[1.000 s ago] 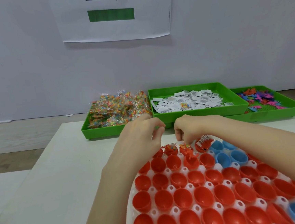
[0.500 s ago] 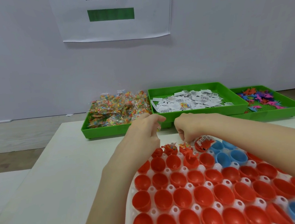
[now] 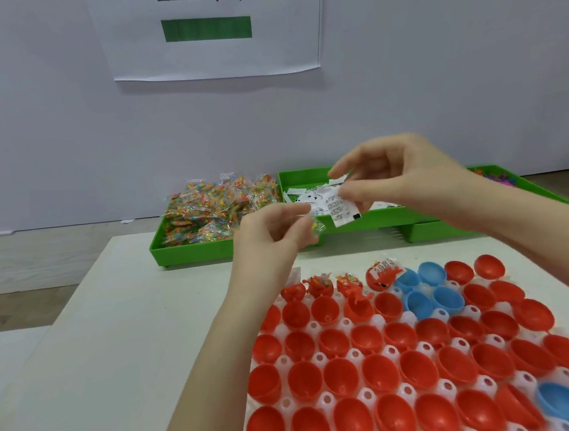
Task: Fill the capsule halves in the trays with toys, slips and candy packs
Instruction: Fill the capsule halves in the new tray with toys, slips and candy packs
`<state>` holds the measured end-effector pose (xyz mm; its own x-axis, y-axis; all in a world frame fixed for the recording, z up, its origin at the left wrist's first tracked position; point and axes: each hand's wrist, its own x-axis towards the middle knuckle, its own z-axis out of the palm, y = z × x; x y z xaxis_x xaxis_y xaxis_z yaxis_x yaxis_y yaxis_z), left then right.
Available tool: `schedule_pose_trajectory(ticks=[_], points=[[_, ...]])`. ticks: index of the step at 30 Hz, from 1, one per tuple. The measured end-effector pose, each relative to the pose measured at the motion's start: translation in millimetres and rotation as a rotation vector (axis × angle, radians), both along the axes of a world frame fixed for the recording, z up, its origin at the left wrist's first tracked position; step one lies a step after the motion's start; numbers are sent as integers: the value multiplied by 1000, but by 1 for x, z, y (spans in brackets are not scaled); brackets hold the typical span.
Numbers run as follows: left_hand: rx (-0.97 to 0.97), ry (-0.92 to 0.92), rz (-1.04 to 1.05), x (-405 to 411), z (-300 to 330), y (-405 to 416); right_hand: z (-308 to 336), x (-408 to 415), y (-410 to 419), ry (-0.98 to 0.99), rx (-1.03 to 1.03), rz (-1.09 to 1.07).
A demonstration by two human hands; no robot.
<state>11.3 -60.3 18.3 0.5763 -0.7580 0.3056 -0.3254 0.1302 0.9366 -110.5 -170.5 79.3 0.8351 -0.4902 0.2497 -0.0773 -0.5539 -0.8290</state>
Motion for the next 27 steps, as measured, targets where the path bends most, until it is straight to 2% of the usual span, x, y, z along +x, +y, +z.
schedule_pose_trajectory(ticks=[1, 4, 6, 9, 12, 17, 22, 24, 27], points=[[-11, 73, -36, -4, 2, -1, 1, -5, 5, -12, 57, 29], [-26, 309, -235, -14, 10, 0, -7, -8, 14, 2, 5, 1], [-44, 370, -355, -18, 15, 2, -9, -9, 15, -68, -23, -79], [-44, 178, -310, -24, 17, 4, -13, -13, 20, -127, -125, -159], [-70, 92, -225, -29, 17, 2, -17, -15, 22, -128, -265, -204], [-38, 0, -168, -31, 12, -1, -21, -19, 20, -38, -202, -152], [-33, -66, -116, -35, 6, -6, -25, -20, 16, -90, -145, -203], [-45, -69, -101, -34, 4, -6, -25, -19, 16, -105, -103, -193], [-13, -34, -124, -25, 4, -3, -29, -15, 13, -39, -162, -210]])
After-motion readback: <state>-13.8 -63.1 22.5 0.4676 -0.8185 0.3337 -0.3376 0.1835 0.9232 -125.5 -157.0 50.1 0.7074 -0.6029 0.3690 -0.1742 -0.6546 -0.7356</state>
